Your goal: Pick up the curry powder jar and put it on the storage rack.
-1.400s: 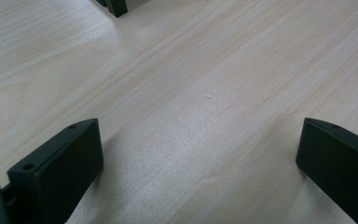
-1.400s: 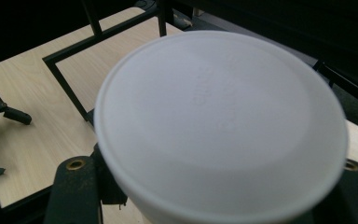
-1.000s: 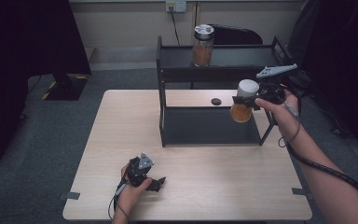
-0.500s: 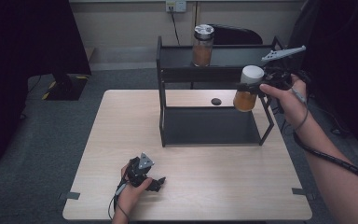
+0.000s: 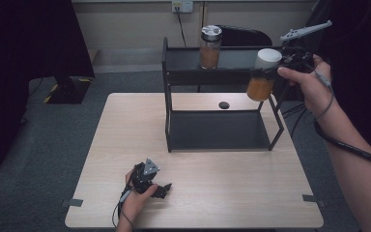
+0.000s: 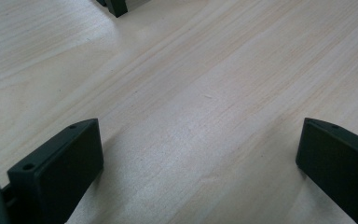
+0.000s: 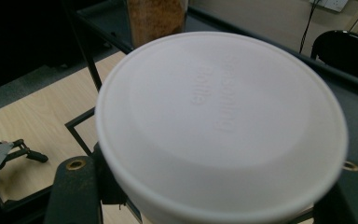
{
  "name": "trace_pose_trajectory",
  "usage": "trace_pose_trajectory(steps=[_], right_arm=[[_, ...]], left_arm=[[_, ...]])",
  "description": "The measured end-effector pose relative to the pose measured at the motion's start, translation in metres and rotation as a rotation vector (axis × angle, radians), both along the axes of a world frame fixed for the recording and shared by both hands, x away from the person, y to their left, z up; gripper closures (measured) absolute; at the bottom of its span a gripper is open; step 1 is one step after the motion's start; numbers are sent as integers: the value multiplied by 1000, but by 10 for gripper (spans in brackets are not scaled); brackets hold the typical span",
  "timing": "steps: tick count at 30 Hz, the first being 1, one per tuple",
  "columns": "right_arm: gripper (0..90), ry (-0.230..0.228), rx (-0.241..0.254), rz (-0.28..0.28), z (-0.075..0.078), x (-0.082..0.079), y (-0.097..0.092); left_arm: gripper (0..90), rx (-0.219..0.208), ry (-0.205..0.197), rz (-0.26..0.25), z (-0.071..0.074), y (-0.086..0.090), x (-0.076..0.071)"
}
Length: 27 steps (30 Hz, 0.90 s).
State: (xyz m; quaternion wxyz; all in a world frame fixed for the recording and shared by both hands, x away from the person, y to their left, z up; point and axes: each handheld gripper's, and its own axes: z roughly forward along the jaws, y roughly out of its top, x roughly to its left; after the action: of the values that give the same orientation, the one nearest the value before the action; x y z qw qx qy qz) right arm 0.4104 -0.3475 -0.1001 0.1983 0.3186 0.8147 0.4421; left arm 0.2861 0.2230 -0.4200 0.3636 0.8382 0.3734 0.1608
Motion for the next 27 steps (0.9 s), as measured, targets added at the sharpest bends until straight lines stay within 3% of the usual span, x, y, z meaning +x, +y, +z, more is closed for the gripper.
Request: trace_pose_trajectory(steps=[21,27], right_arm=[[348,-47,16,-43,64,11,8],[348,-58,16,-72,72,22,18]], left_arm=[[0,1,0,-1,0,0,0],[0,1,0,-1,0,0,0]])
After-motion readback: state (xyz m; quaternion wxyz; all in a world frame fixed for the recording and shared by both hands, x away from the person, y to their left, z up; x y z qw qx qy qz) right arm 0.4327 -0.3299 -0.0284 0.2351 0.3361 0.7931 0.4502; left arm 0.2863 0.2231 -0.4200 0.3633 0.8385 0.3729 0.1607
